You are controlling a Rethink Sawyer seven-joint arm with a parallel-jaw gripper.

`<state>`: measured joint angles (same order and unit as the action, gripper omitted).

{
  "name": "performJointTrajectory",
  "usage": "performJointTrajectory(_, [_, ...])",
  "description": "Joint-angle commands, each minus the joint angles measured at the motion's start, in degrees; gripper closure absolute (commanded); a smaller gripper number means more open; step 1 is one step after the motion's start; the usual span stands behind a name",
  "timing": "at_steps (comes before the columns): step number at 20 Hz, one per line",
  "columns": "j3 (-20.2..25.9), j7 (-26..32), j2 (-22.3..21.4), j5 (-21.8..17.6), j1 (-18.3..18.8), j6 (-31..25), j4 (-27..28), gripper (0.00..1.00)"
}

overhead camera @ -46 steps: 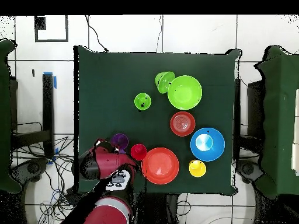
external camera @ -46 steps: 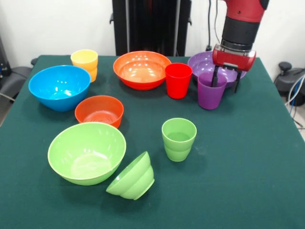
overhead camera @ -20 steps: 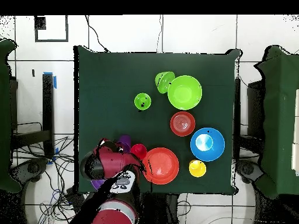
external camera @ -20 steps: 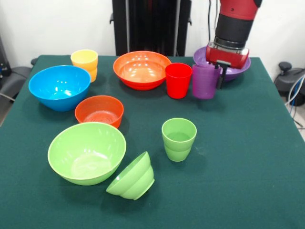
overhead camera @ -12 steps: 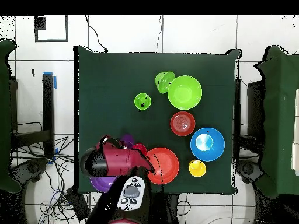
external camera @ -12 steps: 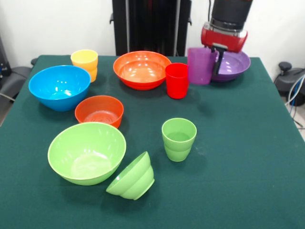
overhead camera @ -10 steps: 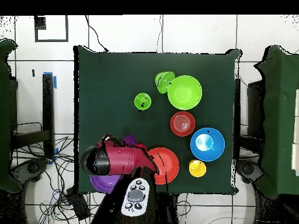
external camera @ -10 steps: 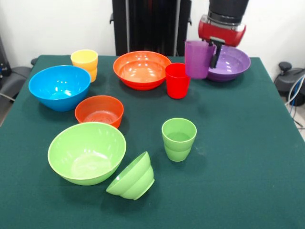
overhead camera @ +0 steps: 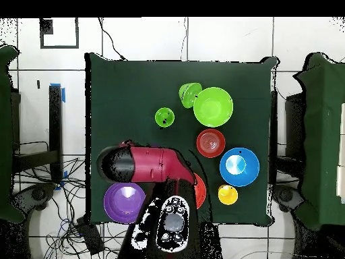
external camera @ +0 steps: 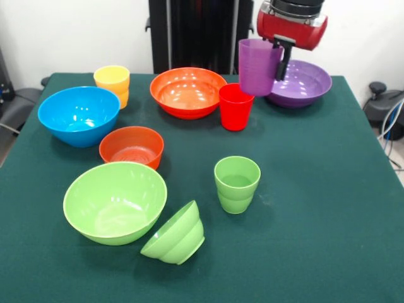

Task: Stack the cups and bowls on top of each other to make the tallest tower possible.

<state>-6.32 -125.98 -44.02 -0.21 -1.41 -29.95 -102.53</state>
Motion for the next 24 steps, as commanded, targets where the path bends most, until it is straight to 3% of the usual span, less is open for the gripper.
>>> performJointTrajectory(1, [6.89,5.51,5.11,-4.31,2.26,-6.64,14.01,1.00])
performJointTrajectory(5, [6.41,5.54,9.36,-5.79,1.66,-7.23,20.01,1.00])
performJointTrajectory(10, [7.02,6.48,10.73,-5.88,2.37,-8.50,23.17,1.00])
performJointTrajectory(15, [8.66,9.20,8.32,-6.04,4.30,-10.25,21.64,1.00])
performJointTrajectory(24, [10.81,9.52,6.44,-8.76,6.81,-5.67,15.45,1.00])
